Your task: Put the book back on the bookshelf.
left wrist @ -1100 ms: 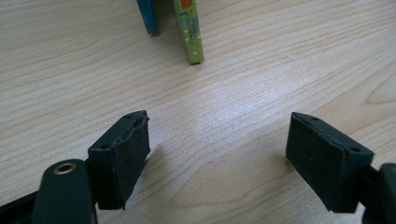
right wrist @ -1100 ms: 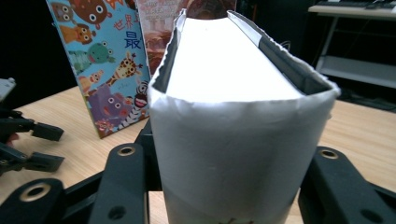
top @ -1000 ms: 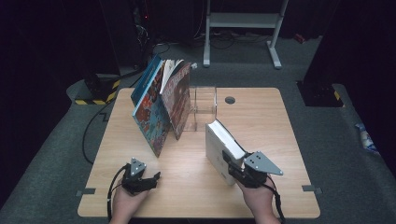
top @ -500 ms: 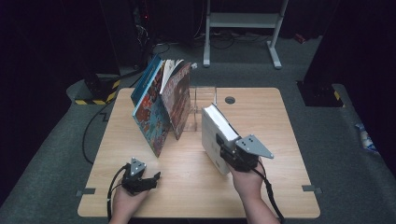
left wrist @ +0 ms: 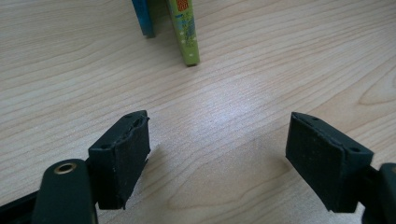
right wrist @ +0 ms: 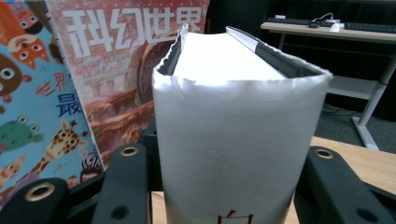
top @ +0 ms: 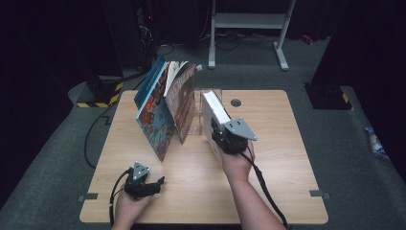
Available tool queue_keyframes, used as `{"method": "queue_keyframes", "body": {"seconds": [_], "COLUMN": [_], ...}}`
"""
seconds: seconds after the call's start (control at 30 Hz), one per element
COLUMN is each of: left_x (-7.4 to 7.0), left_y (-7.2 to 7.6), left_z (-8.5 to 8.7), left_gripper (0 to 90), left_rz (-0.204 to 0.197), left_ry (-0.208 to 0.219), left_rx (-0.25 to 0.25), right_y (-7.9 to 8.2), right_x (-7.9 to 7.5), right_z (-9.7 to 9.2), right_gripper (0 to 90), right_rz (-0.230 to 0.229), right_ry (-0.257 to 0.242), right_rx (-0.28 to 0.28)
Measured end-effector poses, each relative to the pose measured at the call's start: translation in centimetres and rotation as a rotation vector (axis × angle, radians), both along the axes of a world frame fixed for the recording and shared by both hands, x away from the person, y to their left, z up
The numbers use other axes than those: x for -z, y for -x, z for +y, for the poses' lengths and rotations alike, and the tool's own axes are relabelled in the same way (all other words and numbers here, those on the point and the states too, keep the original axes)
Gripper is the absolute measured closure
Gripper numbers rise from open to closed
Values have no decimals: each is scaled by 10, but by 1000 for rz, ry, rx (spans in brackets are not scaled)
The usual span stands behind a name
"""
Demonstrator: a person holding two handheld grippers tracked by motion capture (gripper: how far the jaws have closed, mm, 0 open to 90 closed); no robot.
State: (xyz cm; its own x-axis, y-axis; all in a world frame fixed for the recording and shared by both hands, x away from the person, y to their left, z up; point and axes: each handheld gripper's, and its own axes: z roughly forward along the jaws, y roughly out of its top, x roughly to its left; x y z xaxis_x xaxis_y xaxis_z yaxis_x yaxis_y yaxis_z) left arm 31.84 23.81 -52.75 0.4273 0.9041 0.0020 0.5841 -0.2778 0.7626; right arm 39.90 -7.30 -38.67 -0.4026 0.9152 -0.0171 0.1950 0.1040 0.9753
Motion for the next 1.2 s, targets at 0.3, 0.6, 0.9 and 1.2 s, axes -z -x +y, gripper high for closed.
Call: {"method": "queue_keyframes", "body": {"seconds": [0.3,0.6,0.9,1.2], "left_x": [0,0,0,0], "left_y": [1,1,1,1], "left_z": [1,1,2,2], "left_gripper": [218,218,218,218], "left_rz": [-2,0,-2,-1], "left_ry": [10,16,21,28], "left_rx": [2,2,11,7], "right_y": [-28,-57,-68,-66], "right_x": [1,9,19,27], "right_z": [18,29,37,35], "right_gripper": [536,536,535,531], "right_rz": [-5,5,11,19], "right_ry": [12,9,17,-6], "right_rx": [48,99,130,134]}}
